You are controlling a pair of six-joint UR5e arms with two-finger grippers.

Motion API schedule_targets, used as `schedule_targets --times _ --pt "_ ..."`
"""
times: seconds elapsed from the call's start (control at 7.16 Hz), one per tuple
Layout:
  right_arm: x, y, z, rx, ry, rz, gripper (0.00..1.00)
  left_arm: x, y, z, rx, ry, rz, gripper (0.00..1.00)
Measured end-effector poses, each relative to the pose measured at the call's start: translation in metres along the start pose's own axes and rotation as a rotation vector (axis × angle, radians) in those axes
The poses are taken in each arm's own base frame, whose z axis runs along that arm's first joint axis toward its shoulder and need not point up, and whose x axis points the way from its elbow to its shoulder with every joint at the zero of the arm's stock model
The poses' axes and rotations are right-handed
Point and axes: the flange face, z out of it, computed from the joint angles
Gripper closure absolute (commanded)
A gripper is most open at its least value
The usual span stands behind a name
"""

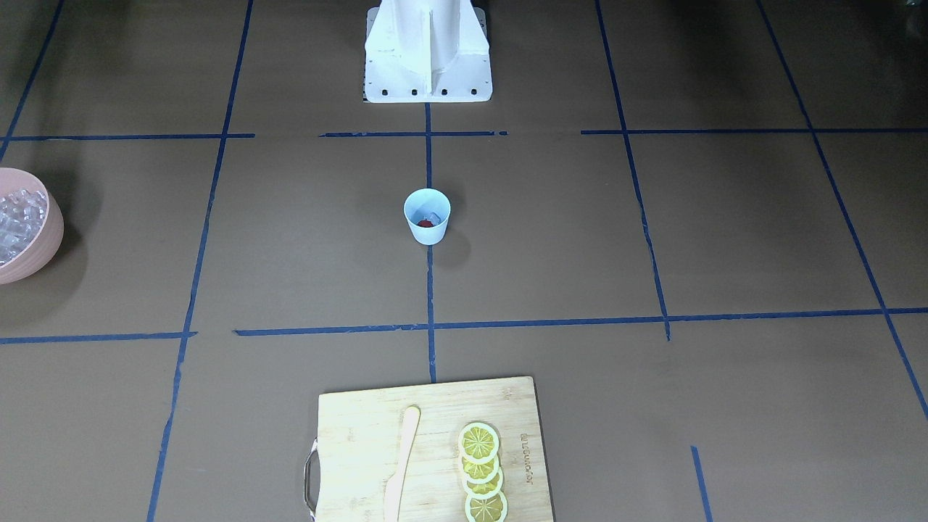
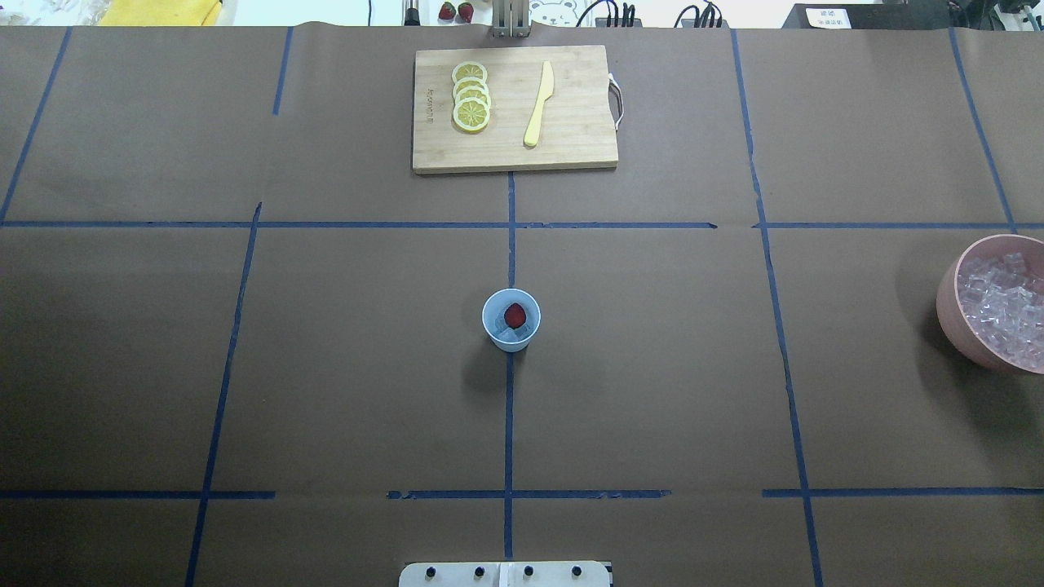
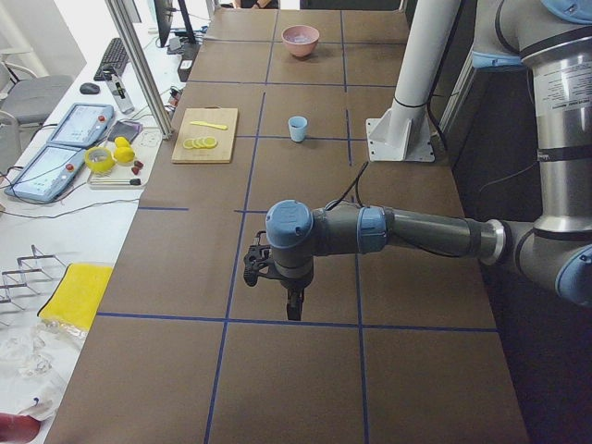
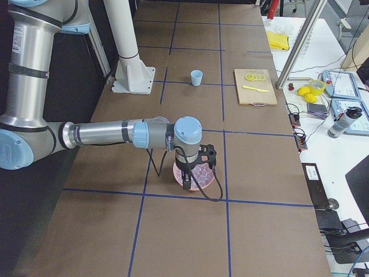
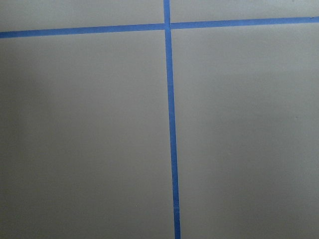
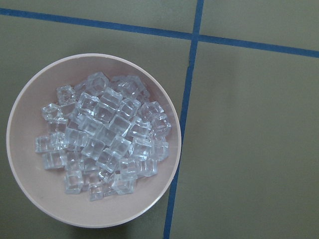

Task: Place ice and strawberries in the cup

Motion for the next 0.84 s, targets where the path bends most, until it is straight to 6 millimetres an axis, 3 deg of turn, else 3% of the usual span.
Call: schedule_targets --times 0.84 --pt "0.0045 0.002 0.0026 -0.009 0.022 0.006 0.0 -0.0022 -0.0003 0.0024 -0.004 0.001 -0.004 0.0"
